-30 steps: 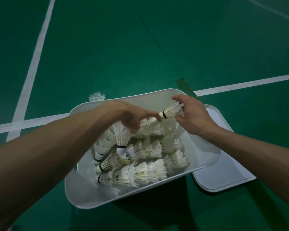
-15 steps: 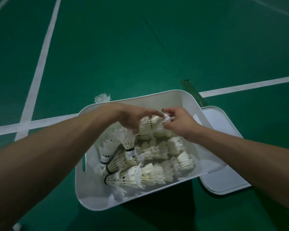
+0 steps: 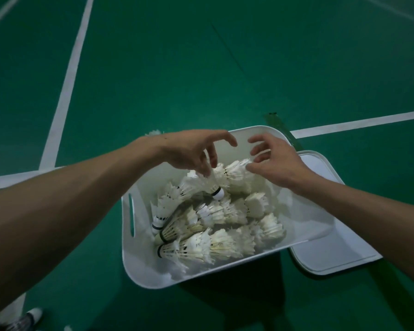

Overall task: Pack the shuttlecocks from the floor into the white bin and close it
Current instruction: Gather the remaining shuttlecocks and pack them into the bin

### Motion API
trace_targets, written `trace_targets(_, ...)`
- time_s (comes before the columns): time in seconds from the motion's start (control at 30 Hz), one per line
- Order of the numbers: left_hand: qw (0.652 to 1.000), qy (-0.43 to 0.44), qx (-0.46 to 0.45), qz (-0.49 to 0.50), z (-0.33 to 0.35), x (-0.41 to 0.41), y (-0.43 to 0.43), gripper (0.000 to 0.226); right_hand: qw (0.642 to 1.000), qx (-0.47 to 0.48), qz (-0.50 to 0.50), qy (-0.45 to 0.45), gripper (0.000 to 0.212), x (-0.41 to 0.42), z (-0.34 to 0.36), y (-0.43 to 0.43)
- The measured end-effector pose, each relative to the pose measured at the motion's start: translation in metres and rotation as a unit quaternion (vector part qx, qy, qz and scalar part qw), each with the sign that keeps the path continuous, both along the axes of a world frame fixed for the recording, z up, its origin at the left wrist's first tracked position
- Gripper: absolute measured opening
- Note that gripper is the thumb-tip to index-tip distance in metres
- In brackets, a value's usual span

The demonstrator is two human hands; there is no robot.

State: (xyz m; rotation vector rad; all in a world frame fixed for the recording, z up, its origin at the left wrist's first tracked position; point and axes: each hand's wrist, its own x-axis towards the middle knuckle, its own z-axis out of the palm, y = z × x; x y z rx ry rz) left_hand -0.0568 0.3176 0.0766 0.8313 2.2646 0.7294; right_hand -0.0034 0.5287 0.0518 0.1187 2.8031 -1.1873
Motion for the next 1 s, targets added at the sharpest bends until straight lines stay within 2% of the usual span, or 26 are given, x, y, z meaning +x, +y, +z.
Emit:
trace_targets(0.13,0.998,0.026,0.061,0.001,0.002,0.008,0.015,0.068,0.989,-0.111,0.087,-0.042,0.070,0.016,0.012,-0.011)
trace_targets(0.2,0.995,0.039,0.089,0.014,0.003,0.010,0.023,0.059,0.983,-0.137,0.097,-0.069,0.081,0.019,0.012,-0.012)
trace_targets(0.33,0.989,0.043,0.137,0.038,0.000,0.015,0.033,0.051,0.987,-0.108,0.087,-0.077,0.086,0.017,0.009,-0.006)
trace_targets(0.47,0.987,0.085,0.132,0.036,-0.004,0.012,0.038,0.044,0.993,-0.036,0.079,-0.075,0.086,0.017,0.003,0.001)
trace_targets(0.53,0.989,0.105,0.102,0.034,-0.005,0.006,0.037,0.048,0.995,0.007,0.062,-0.078,0.084,0.018,0.001,0.008)
trace_targets(0.67,0.985,0.120,-0.082,-0.088,-0.022,0.000,0.037,0.097,0.992,0.079,0.044,-0.087,0.077,0.022,-0.005,0.017)
trace_targets(0.77,0.971,0.125,-0.165,-0.123,-0.038,-0.001,0.045,0.119,0.988,0.131,0.049,-0.063,0.069,0.022,-0.009,0.018)
trace_targets(0.9,0.954,0.174,-0.201,-0.137,-0.044,-0.007,0.049,0.124,0.989,0.135,0.042,-0.053,0.067,0.021,-0.016,0.019)
trace_targets(1.0,0.939,0.215,-0.221,-0.154,-0.047,-0.008,0.047,0.114,0.989,0.130,0.054,-0.045,0.068,0.023,-0.018,0.019)
